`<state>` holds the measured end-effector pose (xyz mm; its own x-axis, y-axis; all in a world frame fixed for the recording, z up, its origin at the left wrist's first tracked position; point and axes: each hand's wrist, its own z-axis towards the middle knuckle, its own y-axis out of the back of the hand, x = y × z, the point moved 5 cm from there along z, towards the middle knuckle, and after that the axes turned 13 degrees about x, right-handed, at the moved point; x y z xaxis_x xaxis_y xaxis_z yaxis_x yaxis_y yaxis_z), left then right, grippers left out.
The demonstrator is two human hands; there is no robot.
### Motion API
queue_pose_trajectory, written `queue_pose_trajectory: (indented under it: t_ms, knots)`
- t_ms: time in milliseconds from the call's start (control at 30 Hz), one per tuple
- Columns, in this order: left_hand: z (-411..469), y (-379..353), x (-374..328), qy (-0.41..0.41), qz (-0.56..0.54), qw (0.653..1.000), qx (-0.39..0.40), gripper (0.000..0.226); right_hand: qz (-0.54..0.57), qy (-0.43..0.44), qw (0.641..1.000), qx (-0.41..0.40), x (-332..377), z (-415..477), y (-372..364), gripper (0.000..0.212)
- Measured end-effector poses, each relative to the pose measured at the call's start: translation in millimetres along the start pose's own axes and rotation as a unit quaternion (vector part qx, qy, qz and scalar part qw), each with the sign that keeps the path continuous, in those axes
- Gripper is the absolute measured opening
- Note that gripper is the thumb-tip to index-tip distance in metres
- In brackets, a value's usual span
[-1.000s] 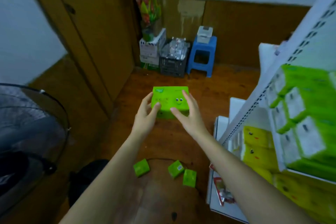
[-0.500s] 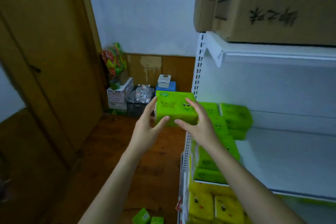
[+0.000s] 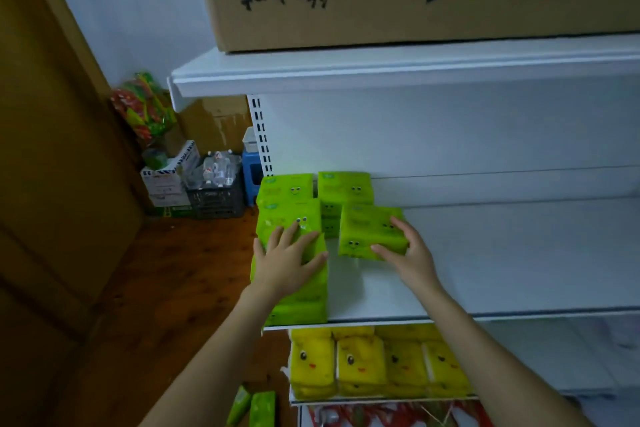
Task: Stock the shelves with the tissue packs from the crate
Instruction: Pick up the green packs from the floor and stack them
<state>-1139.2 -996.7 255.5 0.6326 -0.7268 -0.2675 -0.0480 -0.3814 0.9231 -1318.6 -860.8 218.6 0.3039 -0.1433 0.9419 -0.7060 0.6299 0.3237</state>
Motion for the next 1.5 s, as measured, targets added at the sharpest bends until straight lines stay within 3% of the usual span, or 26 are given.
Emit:
queue_pose_trajectory:
  t_ms: [233,700,867,967,1100,1233,1333,1500]
  knots:
    - [-1,-5,-3,0.012,0.037,0.999,0.005,0.056,-0.085,-0.008,0.993,0.086,-39,13,-36,0.063]
    - [2,-6,1,0.004,-0.006,1.0,-0.015,0.056,-0.149,-0.032,0.985,0.083,-29,18,-42,0.072]
    - [-6,7,9,-0.033,-0.15,0.984,-0.095,0.054,-0.13,0.056,0.99,0.009,17,1,-31,0.056]
    - [-20,23,21,-0.066,-0.184,0.97,-0.143,0.05,-0.113,0.131,0.985,-0.006,71,-6,-45,0.058]
    - [-46,42,73,-0.06,-0.207,0.955,-0.202,0.048,-0.104,0.227,0.968,0.022,147,-27,-109,0.056]
    - [-81,41,159,0.022,-0.226,0.948,-0.221,0.05,-0.087,0.248,0.953,0.151,180,-54,-218,0.053]
    - [-110,18,229,0.089,-0.241,0.949,-0.184,0.052,-0.1,0.222,0.938,0.246,167,-65,-303,0.057]
    - [-154,-35,345,0.207,-0.306,0.923,-0.108,0.053,-0.108,0.099,0.926,0.347,108,-72,-417,0.06]
